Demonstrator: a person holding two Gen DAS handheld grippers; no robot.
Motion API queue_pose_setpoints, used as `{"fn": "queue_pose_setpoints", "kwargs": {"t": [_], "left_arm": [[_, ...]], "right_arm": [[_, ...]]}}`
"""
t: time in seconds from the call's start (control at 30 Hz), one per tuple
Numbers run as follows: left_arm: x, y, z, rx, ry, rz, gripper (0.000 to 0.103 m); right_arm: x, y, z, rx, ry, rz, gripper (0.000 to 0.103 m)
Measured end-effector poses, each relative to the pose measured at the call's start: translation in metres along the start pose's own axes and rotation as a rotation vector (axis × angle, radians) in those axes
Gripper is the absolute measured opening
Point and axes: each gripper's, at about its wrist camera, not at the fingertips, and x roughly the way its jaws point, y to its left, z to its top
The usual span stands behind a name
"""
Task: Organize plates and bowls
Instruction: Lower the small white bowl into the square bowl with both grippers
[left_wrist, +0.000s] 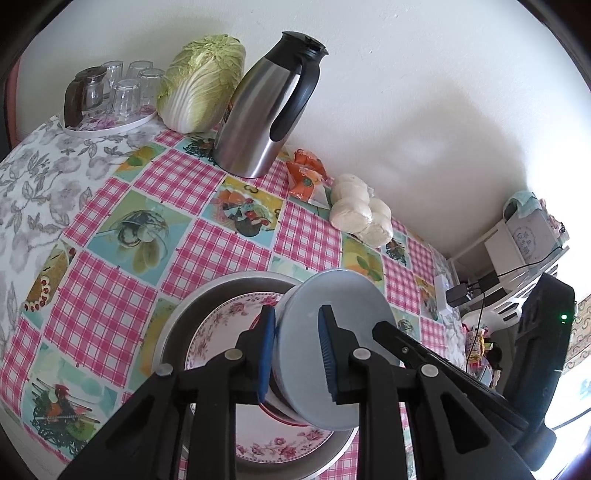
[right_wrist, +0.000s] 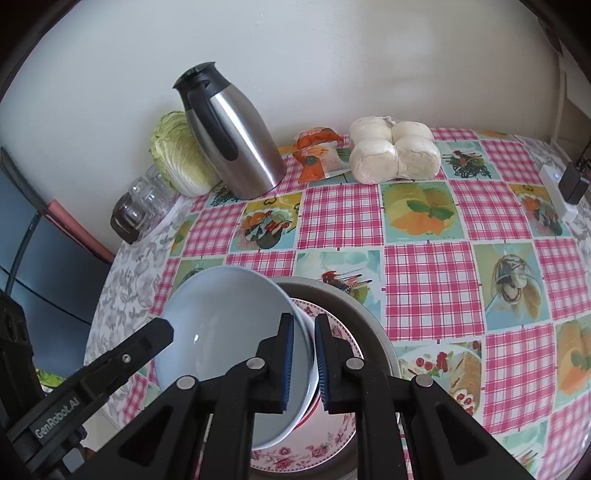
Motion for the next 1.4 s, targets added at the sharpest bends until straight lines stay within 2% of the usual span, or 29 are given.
{"fn": "queue_pose_setpoints", "kwargs": {"t": [0.27,0.4,0.6,0.77,0.87,1.0,1.03,1.13,1.3,1.4], "left_arm": [[0.011,0.012,0.003,-0.038,0.016,0.034,0.024],[0.018,0.017,0.003,-0.064,0.036,0.032,0.024],[0.025,0.022,0.002,-0.099,0.061,0.016,0.025],[0.022,0.014,0.003,-0.044,0.037,0.044,0.025],[0.016,0.007,0.005,-0.012,0.007,0.028,0.025],[0.018,0.004,0.006,0.009,0.017,0.008,0.025],[0.019,0.003,0.006,0.010,0.023,-0.001,0.027],[0.021,0.003,0.006,0.002,0.033,-0.002,0.046],[0.019,0.010,0.004,-0.042,0.042,-0.028,0.046],[0.019,0.009,0.003,-0.035,0.052,-0.024,0.046]], "right_arm": [[0.004,-0.003,0.001,0.029,0.000,0.025,0.014],[0.001,-0.006,0.003,0.057,0.000,0.074,0.015],[0.000,-0.007,0.003,0.065,-0.003,0.085,0.015],[0.003,-0.010,0.005,0.076,-0.008,0.090,0.015],[0.004,-0.011,0.006,0.083,-0.012,0.100,0.015],[0.005,-0.014,0.007,0.099,-0.012,0.122,0.015],[0.005,-0.015,0.007,0.106,-0.011,0.127,0.015],[0.007,-0.019,0.007,0.120,-0.002,0.140,0.015],[0.005,-0.016,0.004,0.099,0.017,0.122,0.015],[0.004,-0.016,0.003,0.084,0.036,0.118,0.015]]}}
